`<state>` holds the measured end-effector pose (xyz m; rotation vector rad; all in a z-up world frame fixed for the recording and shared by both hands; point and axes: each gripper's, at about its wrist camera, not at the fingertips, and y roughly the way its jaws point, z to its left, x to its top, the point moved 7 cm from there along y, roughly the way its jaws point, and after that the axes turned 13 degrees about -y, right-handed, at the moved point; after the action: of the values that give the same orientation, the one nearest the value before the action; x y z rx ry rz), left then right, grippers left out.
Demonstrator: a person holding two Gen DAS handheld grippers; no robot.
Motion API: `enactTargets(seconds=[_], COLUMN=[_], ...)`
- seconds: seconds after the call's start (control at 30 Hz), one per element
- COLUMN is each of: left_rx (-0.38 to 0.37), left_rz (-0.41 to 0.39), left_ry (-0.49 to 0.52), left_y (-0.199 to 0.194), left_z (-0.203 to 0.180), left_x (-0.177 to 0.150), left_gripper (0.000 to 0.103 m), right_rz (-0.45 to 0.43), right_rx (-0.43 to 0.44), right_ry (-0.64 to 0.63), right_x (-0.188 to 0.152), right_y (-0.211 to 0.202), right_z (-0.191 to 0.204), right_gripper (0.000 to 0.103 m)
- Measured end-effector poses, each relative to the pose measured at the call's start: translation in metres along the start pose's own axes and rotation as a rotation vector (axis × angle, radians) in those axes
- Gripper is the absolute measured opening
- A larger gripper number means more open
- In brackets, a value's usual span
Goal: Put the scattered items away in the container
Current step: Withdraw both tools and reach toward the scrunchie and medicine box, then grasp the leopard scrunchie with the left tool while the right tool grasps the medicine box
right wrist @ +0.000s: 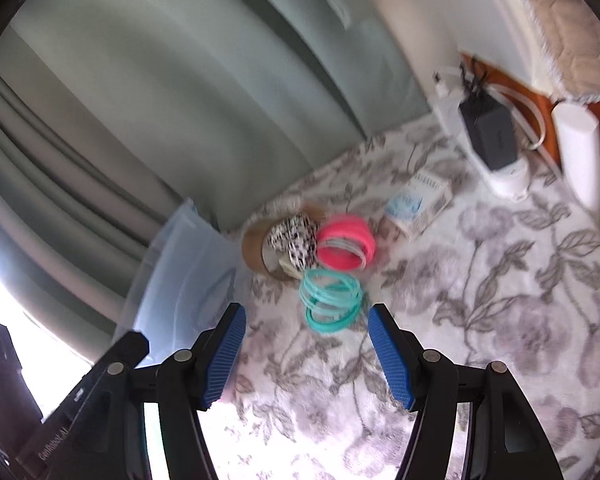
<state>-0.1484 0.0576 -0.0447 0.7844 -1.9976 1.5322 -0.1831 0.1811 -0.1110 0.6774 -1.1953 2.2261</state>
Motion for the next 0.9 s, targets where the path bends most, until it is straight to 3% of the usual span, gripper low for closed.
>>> enactTargets(seconds=[0.27,0.5,0.9], left_rx=[-0.045,-0.085,-0.1], left_rz=[0.05,0.093,0.139], left_ry=[0.057,0.062,0.089], left_y=[0.041,0.081,0.145], left_z=[-0.016,-0.033,-0.062], left_x=[-0.001,0.001,0.004], left_gripper=[0.076,0.076,0.076], right_rz=[0.035,0.029,0.063], right_rx=[-0.045,-0.134,-0.372], right_ry=[0.017,0.055,-0.167], right_x=[-0.007,-0.002,0.037], right_y=[0.027,0.036,0.059], right_z=[-0.02,-0.055,-0.087], right_gripper=[0.067,0.067,0.067])
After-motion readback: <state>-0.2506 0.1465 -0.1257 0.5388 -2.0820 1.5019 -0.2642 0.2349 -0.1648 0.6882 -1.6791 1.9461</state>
